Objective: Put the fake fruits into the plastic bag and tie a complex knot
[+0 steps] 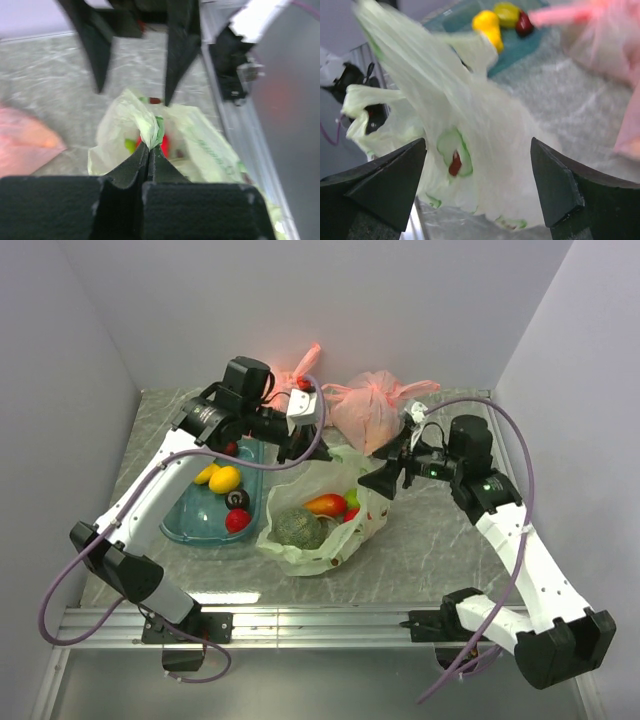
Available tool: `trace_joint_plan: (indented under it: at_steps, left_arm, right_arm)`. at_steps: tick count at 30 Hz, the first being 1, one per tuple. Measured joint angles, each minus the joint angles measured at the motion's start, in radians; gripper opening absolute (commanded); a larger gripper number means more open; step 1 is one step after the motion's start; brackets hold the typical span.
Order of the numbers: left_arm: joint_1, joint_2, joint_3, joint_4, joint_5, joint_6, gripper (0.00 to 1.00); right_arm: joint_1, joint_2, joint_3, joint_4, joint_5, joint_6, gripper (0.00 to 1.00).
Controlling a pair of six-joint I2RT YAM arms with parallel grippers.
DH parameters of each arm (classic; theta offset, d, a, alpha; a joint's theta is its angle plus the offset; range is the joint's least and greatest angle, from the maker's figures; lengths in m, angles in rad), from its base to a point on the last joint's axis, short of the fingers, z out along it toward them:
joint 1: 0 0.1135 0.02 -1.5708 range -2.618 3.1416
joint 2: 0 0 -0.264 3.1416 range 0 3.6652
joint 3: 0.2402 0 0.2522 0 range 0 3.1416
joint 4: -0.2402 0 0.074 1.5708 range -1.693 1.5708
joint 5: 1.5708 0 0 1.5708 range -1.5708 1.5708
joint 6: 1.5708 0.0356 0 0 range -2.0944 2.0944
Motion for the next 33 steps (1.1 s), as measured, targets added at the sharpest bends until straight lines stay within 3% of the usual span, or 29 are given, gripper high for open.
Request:
trace_joint_plan:
  at_steps: [6, 14, 18, 24, 26, 28, 29, 30, 32, 33]
  left_arm:
    - [-0.004, -0.001, 0.022, -0.150, 0.109, 0.116, 0.01]
    - [-0.004, 0.044, 0.117, -0.264, 0.229, 0.214, 0.03]
    - [-0.011, 0.069, 0.138, -0.278, 0.264, 0.230, 0.02]
    - [-0.032, 0.086, 0.142, -0.233, 0.289, 0.202, 0.01]
    - [-0.030, 0.079, 0.120, -0.146, 0.301, 0.156, 0.01]
    - [-0.022, 0.050, 0.060, -0.047, 0.309, 0.082, 0.01]
    - [-0.019, 0.037, 0.034, 0.002, 0.310, 0.053, 0.01]
    - [-0.014, 0.022, 0.004, 0.053, 0.311, 0.015, 0.01]
    - [0.002, 0.002, -0.036, 0.137, 0.281, -0.034, 0.07]
    - [0.014, -0.005, -0.050, 0.156, 0.276, -0.048, 0.13]
  right_arm:
    - [0.033, 0.037, 0.145, -0.030, -0.129, -0.197, 0.94]
    - [0.198, 0.150, 0.201, -0.080, -0.207, -0.425, 0.96]
    - [0.250, 0.205, 0.201, -0.053, -0.222, -0.463, 0.96]
    - [0.271, 0.286, 0.199, 0.076, -0.230, -0.394, 0.94]
    - [0.279, 0.290, 0.177, 0.127, -0.224, -0.351, 0.86]
    - [0.286, 0.282, 0.130, 0.185, -0.220, -0.303, 0.61]
    - [0.290, 0.279, 0.105, 0.212, -0.214, -0.273, 0.44]
    - [0.292, 0.276, 0.077, 0.239, -0.209, -0.243, 0.16]
    - [0.298, 0.266, 0.035, 0.268, -0.210, -0.190, 0.01]
    - [0.303, 0.262, 0.027, 0.278, -0.195, -0.167, 0.00]
